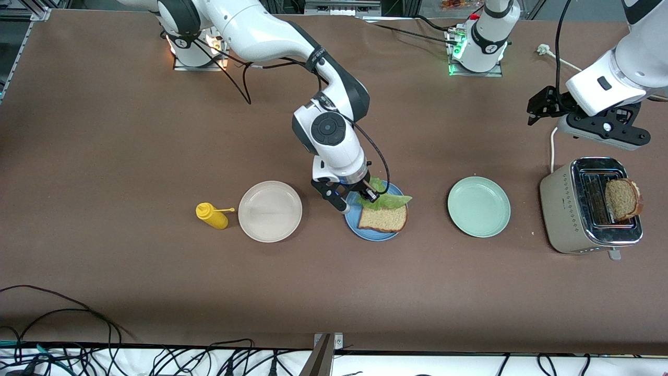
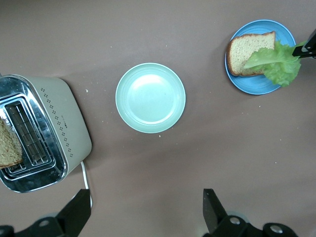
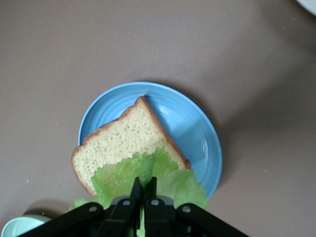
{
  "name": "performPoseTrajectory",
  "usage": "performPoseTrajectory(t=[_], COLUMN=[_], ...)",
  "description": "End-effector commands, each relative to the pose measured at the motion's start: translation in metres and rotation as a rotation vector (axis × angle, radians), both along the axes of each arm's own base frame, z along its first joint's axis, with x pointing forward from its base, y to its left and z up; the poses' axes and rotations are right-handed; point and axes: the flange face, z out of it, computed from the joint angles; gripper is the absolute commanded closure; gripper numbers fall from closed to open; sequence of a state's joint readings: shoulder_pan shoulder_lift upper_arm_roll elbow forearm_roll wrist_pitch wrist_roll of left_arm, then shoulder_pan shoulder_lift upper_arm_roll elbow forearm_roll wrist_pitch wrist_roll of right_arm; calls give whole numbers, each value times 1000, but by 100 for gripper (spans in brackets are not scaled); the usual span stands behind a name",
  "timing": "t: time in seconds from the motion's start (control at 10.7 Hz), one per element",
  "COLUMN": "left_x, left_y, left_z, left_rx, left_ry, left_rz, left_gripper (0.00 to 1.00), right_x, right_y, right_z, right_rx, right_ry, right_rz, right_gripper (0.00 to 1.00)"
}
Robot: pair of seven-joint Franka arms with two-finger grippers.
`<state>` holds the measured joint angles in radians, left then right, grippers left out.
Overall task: Make sandwich in blue plate with both arms
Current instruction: 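Lower the lettuce onto the bread slice and open the right gripper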
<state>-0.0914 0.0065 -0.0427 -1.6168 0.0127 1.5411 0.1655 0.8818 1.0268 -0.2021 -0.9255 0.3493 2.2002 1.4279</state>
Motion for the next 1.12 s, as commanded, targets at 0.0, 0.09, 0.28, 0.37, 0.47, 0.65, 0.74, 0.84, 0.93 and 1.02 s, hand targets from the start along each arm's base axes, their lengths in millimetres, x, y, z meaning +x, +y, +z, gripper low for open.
performPoseTrajectory(t=[0.0, 0.09, 0.28, 0.37, 0.47, 0.65, 0.74, 0.84, 0.93, 1.02], left_x=[3, 3, 3, 3, 3, 3, 3, 3, 3, 3], left_y=[0, 0, 0, 0, 0, 0, 0, 0, 0, 0], left_z=[5, 6, 5, 5, 5, 6, 6, 5, 5, 6], left_rx=[17, 17, 17, 17, 17, 17, 17, 17, 17, 17], left_ry=[-7, -8, -7, -7, -7, -8, -8, -7, -7, -8], left_rz=[1, 2, 1, 1, 1, 2, 2, 1, 1, 2], left_gripper=[0, 0, 0, 0, 0, 0, 0, 0, 0, 0], right_x=[0, 0, -6, -8, -10, -12, -13, -12, -12, -12], right_y=[12, 12, 20, 23, 25, 27, 27, 26, 26, 25], right_z=[-13, -14, -32, -36, -38, -39, -40, -40, -41, -42], right_rx=[38, 40, 50, 55, 56, 53, 50, 45, 20, -8], right_ry=[-17, -20, -38, -46, -48, -49, -50, -55, -77, -99], right_rz=[-35, -39, -39, -36, -34, -28, -27, -23, 5, 26], right_gripper=[100, 100, 100, 100, 100, 96, 59, 15, 0, 0])
